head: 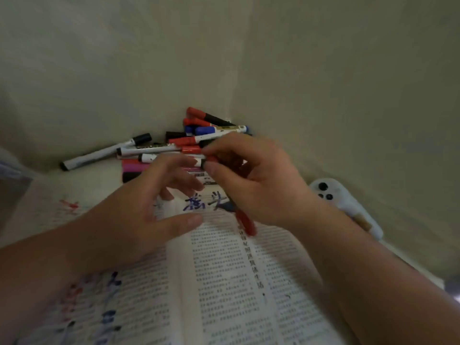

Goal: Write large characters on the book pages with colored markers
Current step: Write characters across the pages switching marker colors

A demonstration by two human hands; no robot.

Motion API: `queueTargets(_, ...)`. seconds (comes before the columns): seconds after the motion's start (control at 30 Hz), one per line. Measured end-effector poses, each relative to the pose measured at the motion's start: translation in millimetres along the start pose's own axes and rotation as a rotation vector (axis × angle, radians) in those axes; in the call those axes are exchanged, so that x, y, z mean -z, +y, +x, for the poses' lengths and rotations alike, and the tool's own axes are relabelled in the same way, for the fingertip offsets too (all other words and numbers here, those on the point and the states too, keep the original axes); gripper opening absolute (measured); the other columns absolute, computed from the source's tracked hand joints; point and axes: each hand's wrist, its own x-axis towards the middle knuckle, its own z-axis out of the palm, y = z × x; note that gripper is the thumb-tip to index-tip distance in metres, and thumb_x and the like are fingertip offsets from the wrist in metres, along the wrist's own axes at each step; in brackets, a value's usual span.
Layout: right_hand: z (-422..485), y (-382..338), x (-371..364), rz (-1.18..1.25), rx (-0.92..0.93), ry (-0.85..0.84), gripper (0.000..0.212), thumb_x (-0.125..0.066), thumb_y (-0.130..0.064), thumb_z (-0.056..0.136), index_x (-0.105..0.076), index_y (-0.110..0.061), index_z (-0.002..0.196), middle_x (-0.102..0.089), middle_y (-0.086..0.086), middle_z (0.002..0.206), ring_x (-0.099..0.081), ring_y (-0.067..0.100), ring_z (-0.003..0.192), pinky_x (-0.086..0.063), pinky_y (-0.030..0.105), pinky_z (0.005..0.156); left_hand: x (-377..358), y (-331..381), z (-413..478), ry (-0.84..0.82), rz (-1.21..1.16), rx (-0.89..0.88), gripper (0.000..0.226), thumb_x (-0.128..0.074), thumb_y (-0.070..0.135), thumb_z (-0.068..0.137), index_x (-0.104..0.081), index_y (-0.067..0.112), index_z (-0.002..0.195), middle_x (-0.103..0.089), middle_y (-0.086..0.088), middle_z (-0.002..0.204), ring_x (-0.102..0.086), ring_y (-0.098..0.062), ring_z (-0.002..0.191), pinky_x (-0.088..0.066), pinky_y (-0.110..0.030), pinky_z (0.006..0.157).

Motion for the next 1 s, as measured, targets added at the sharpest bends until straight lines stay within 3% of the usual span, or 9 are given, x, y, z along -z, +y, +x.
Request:
queueTargets(0.13, 2, 7, 44, -0.273, -0.318, -0.193, 0.005, -0.070, -0.028, 0.094, -0.073, -0.032, 0.095, -0.066, -0.013, 0.077, -0.062, 0.008, 0.068, -0.054, 0.027, 0.062, -3, -6, 2, 0.029, 0.015, -0.008, 0.069, -0.062, 0.068, 0.072, -0.035, 0.054, 0.134, -0.063, 0.024, 0.121, -0.061, -0.005, 0.115, -0.048, -0.030, 0.087)
queueTargets(0.3, 4, 19, 67, -0.497, -0.527, -0.466, 0.011, -0.076, -0.025, 0.087, -0.071, -0.034, 0.081, -0.068, -0.018, 0.082, -0.058, -0.010, 0.067, -0.039, 0.005, 0.049, -4, -11, 5, 0.166, -0.057, -0.074, 0.057, -0.067, 0.054, 0.077, -0.045, 0.045, 0.128, -0.069, 0.007, 0.113, -0.065, -0.018, 0.100, -0.050, -0.045, 0.081)
queueTargets(0.4, 1, 23, 72, -0.569, -0.610, -0.579, 0.010, -0.077, -0.025, 0.086, -0.073, -0.033, 0.085, -0.069, -0.018, 0.091, -0.060, -0.002, 0.079, -0.041, 0.012, 0.058, -4, -11, 8, 0.288, -0.133, -0.094, 0.051, -0.066, 0.046, 0.076, -0.049, 0.039, 0.123, -0.068, 0.005, 0.102, -0.061, -0.018, 0.082, -0.046, -0.041, 0.071)
queueTargets(0.53, 0, 25, 72, -0.642, -0.659, -0.709, 0.017, -0.076, -0.020, 0.085, -0.072, -0.034, 0.092, -0.065, -0.017, 0.096, -0.059, 0.002, 0.087, -0.047, 0.018, 0.069, -4, -11, 9, 0.331, -0.164, -0.099, 0.048, -0.066, 0.041, 0.076, -0.049, 0.038, 0.121, -0.067, 0.004, 0.096, -0.054, -0.024, 0.072, -0.043, -0.047, 0.064)
queueTargets(0.63, 1, 29, 68, -0.644, -0.635, -0.679, 0.022, -0.077, -0.024, 0.084, -0.065, -0.037, 0.098, -0.062, -0.015, 0.095, -0.059, 0.004, 0.086, -0.047, 0.023, 0.069, -4, -8, 8, 0.326, -0.183, -0.092, 0.047, -0.066, 0.039, 0.077, -0.049, 0.035, 0.121, -0.067, 0.002, 0.093, -0.052, -0.026, 0.071, -0.043, -0.046, 0.065)
queueTargets(0.73, 4, 34, 54, -0.589, -0.547, -0.438, 0.016, -0.076, -0.033, 0.085, -0.060, -0.033, 0.088, -0.057, -0.012, 0.085, -0.054, 0.005, 0.074, -0.040, 0.023, 0.060, -2, -5, 7, 0.392, -0.219, -0.057, 0.037, -0.069, 0.034, 0.081, -0.051, 0.038, 0.114, -0.066, 0.005, 0.088, -0.053, -0.029, 0.075, -0.045, -0.038, 0.069)
queueTargets(0.83, 8, 34, 28, -0.500, -0.438, -0.250, 0.011, -0.071, -0.033, 0.091, -0.060, -0.033, 0.089, -0.057, -0.012, 0.082, -0.053, 0.006, 0.072, -0.041, 0.025, 0.061, 1, -6, 9, 0.523, -0.243, -0.026, 0.024, -0.063, 0.027, 0.087, -0.053, 0.036, 0.107, -0.063, 0.008, 0.084, -0.056, -0.018, 0.074, -0.046, -0.023, 0.069)
queueTargets(0.9, 10, 32, 12, -0.534, -0.374, -0.273, 0.010, -0.066, -0.029, 0.094, -0.064, -0.035, 0.101, -0.062, -0.014, 0.095, -0.058, 0.011, 0.087, -0.050, 0.031, 0.073, 3, -7, 10, 0.585, -0.265, -0.017, 0.017, -0.059, 0.026, 0.090, -0.053, 0.033, 0.104, -0.059, 0.011, 0.079, -0.053, -0.004, 0.068, -0.042, -0.013, 0.064)
queueTargets(1.0, 16, 28, -4, -0.659, -0.348, -0.399, 0.031, -0.058, -0.020, 0.093, -0.063, -0.035, 0.120, -0.061, -0.012, 0.121, -0.058, 0.017, 0.105, -0.054, 0.038, 0.087, 4, -6, 10, 0.598, -0.265, -0.010, 0.009, -0.056, 0.025, 0.095, -0.054, 0.026, 0.104, -0.055, 0.014, 0.070, -0.048, 0.002, 0.056, -0.037, -0.010, 0.055)
